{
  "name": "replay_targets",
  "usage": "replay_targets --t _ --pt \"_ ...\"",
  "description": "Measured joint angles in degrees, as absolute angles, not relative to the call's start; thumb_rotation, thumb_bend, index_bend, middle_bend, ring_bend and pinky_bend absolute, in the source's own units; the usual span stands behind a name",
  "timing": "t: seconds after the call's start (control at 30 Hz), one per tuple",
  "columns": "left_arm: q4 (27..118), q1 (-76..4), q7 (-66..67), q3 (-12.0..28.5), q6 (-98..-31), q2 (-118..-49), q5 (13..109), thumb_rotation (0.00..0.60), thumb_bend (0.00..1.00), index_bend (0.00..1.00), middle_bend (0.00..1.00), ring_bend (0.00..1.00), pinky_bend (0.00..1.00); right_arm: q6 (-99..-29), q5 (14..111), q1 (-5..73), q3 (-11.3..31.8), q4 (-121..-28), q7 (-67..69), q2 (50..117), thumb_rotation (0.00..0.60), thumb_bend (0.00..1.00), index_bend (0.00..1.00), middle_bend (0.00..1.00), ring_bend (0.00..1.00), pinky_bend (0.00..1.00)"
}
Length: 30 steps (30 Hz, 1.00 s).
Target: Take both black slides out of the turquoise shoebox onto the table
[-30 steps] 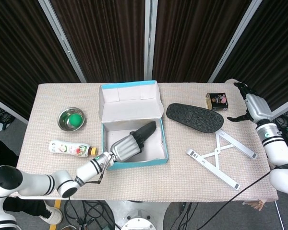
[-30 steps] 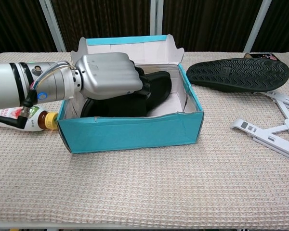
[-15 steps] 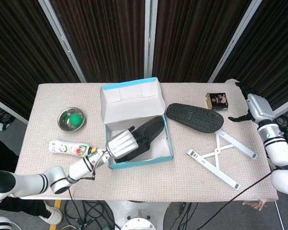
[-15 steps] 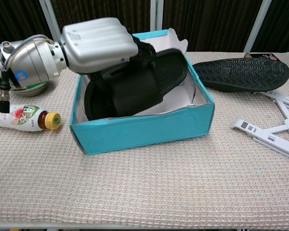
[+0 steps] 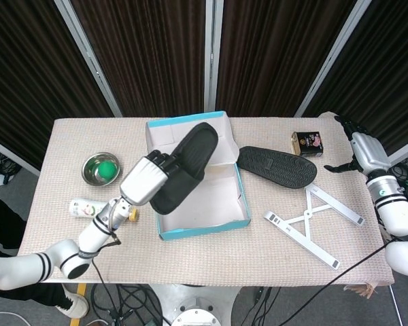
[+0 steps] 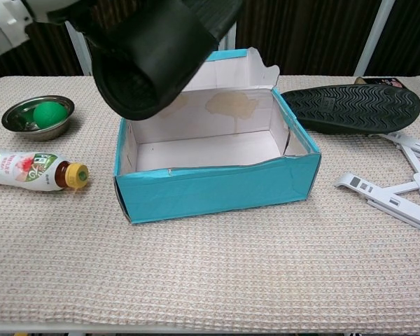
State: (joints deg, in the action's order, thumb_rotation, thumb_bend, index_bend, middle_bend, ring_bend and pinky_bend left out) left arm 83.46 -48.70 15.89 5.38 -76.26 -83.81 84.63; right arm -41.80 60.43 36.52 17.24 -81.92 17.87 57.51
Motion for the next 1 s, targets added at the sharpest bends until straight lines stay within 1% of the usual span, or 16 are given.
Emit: replay_targets --t 0.13,0.33,0.47,0.63,0.7,0.73,0.8,0.87,0.9,1.0 --pt "88.1 -43.9 14.3 5.9 -76.8 -79.6 78.7 0.6 0.3 0.55 0.5 0.39 0.41 -41.9 61.4 36.3 17.2 -81.9 18.7 57.4 0.6 0.0 0.0 0.0 0.0 0.0" --pt "90.5 -36.6 10.6 5.3 -75.4 -76.1 69.6 0.6 0.3 0.53 0.49 0.39 0.4 -42.3 63.0 35.7 16.9 -81.8 20.0 57.5 0.6 0.0 0.0 0.0 0.0 0.0" --pt "90.5 -33.8 8.6 4.5 -72.6 -75.7 65.7 0.6 0.3 0.52 0.49 0.39 0.4 -42.7 63.8 35.3 16.8 -81.8 20.7 57.4 0.6 0.0 0.0 0.0 0.0 0.0" --pt "88.7 -32.5 8.9 4.0 -71.7 -77.9 65.6 0.6 0.29 0.49 0.46 0.38 0.4 -43.3 64.8 34.7 16.7 -81.8 21.8 57.0 0.6 0.0 0.0 0.0 0.0 0.0" --pt "88.7 -32.2 8.5 4.1 -70.7 -78.5 65.6 0.6 0.24 0.44 0.43 0.34 0.39 -43.5 64.9 34.5 16.6 -81.8 21.9 56.9 0.6 0.0 0.0 0.0 0.0 0.0" --pt "88.7 -32.1 8.2 4.2 -70.3 -78.9 65.6 0.6 0.2 0.38 0.38 0.29 0.38 -43.6 65.0 34.4 16.5 -81.7 22.0 56.9 0.6 0.0 0.0 0.0 0.0 0.0" --pt "89.0 -32.2 7.9 4.4 -69.1 -79.3 65.4 0.6 0.13 0.26 0.24 0.14 0.31 -43.5 65.0 34.1 16.3 -81.6 22.2 56.9 0.6 0.0 0.0 0.0 0.0 0.0" --pt "89.5 -32.3 8.0 4.6 -67.7 -79.3 64.8 0.6 0.06 0.18 0.1 0.02 0.21 -43.6 65.2 33.8 16.0 -81.6 22.3 56.8 0.6 0.0 0.0 0.0 0.0 0.0" --pt "89.9 -32.4 8.1 4.8 -66.7 -79.3 64.2 0.6 0.03 0.15 0.06 0.0 0.17 -43.7 65.4 33.6 15.8 -81.7 22.4 56.8 0.6 0.0 0.0 0.0 0.0 0.0" --pt "91.2 -32.3 8.3 6.0 -66.0 -79.2 62.8 0.6 0.0 0.11 0.01 0.0 0.14 -44.0 66.2 32.8 15.2 -81.9 22.9 56.5 0.6 0.0 0.0 0.0 0.0 0.0"
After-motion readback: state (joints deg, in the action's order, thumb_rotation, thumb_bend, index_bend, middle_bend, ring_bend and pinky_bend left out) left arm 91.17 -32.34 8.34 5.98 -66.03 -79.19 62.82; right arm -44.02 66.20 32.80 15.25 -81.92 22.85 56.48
